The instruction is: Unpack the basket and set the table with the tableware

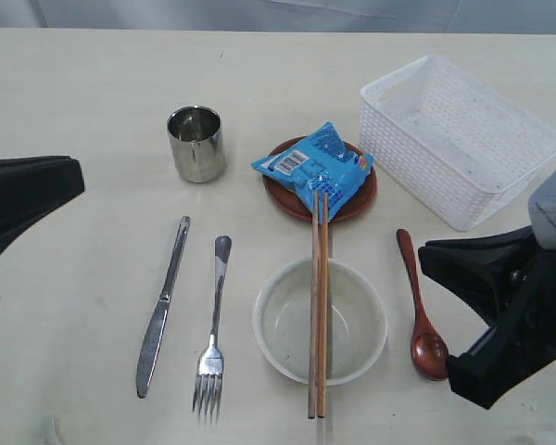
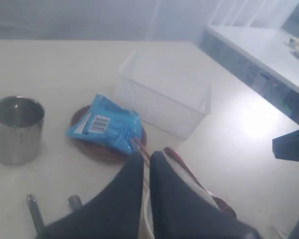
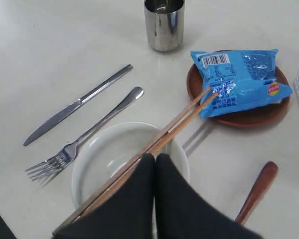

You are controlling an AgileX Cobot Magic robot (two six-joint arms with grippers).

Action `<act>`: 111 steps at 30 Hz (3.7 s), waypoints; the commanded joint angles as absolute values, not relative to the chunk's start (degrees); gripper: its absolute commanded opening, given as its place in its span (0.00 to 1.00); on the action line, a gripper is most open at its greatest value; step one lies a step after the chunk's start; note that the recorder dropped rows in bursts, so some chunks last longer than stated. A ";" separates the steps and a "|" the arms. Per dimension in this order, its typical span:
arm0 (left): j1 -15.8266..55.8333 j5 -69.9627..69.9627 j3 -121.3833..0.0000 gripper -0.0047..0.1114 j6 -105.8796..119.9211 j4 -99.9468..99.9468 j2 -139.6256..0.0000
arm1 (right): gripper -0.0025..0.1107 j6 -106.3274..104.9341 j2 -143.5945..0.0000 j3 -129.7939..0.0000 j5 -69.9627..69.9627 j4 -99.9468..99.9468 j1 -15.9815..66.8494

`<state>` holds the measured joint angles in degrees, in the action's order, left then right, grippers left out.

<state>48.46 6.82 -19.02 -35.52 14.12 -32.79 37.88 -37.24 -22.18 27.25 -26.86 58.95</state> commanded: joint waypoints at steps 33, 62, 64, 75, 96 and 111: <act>48.76 8.49 -18.74 0.09 -34.50 13.73 -27.11 | 0.02 39.21 -35.91 -21.91 25.91 -26.29 58.18; 48.76 8.49 -18.74 0.09 -34.50 13.73 -26.99 | 0.02 36.74 0.00 0.00 12.77 -38.43 7.48; 48.76 8.26 -18.74 0.09 -34.50 13.73 -26.99 | 0.02 36.74 0.00 0.00 12.80 -38.58 8.85; 48.76 8.26 -18.74 0.09 -34.50 13.73 -26.99 | 0.02 39.79 0.00 0.00 7.39 -38.41 13.75; 48.76 8.26 -18.74 0.09 -34.50 13.73 -26.99 | 0.02 15.13 0.00 0.00 6.12 -9.95 11.29; 46.81 8.51 -18.69 0.09 -33.92 15.66 -23.79 | 0.02 15.77 0.00 0.00 6.12 -9.93 11.29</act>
